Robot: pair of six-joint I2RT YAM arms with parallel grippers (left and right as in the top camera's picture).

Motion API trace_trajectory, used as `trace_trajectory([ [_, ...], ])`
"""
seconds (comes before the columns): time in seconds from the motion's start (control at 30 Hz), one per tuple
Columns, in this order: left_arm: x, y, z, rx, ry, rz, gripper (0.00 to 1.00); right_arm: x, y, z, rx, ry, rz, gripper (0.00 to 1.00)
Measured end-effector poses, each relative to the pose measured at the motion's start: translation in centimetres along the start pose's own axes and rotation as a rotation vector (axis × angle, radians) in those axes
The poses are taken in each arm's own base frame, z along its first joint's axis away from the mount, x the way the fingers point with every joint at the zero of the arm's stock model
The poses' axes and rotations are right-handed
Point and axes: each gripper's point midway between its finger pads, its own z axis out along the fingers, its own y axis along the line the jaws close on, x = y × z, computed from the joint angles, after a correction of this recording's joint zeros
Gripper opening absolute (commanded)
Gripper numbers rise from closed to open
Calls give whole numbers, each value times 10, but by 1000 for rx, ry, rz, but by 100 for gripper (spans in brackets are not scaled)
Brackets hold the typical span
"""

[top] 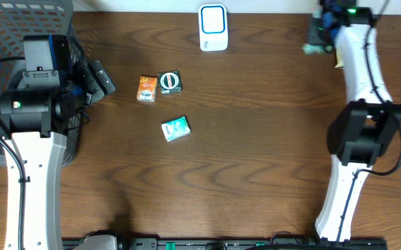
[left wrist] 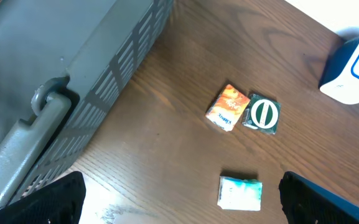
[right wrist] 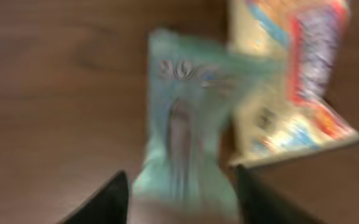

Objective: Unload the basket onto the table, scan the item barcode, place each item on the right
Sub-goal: 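Carry the wipes pack to the far right corner and release it, then reach the right gripper to the small Kleenex wipes pack near center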

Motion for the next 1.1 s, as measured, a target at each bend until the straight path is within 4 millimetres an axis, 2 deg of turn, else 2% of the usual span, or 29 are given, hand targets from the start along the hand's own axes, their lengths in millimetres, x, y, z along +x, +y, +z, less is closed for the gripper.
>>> trace_trajectory([
  [0.03, 0, 0, 0, 0, 0, 0, 98, 8, -13, 1, 14, 33, 5, 70],
  [0.07, 0, 0, 0, 0, 0, 0, 98, 12, -21, 2, 21, 49, 7, 88],
  [0.1, 0, 0, 0, 0, 0, 0, 98, 16, -26, 2, 22, 63, 4, 99],
  [0.2, 0, 0, 0, 0, 0, 0, 98, 26, -30, 2, -7, 106, 8, 99],
  [0.3, 0, 0, 0, 0, 0, 0, 98, 33, -19, 1, -72, 131, 7, 99],
  [0.37, 0, 0, 0, 0, 0, 0, 98, 38, -5, -1, -136, 155, 4, 99],
  [0.43, 0, 0, 0, -1, 0, 0, 98, 43, 18, -5, -225, 173, 1, 99],
  [0.53, 0, 0, 0, 0, 0, 0, 98, 56, 65, -20, -411, 230, -4, 99],
  [0.7, 0, 0, 0, 0, 0, 0, 98, 81, 147, -57, -663, 338, -51, 98],
  [0.77, 0, 0, 0, 0, 0, 0, 98, 90, 180, -69, -722, 355, -99, 89],
  [0.9, 0, 0, 0, 0, 0, 0, 98, 118, 242, -85, -783, 401, -209, 84],
  [1.0, 0, 0, 0, 0, 0, 0, 98, 146, 280, -90, -776, 426, -309, 80],
  [1.1, 0, 0, 0, 0, 0, 0, 98, 172, 309, -94, -744, 439, -407, 79],
])
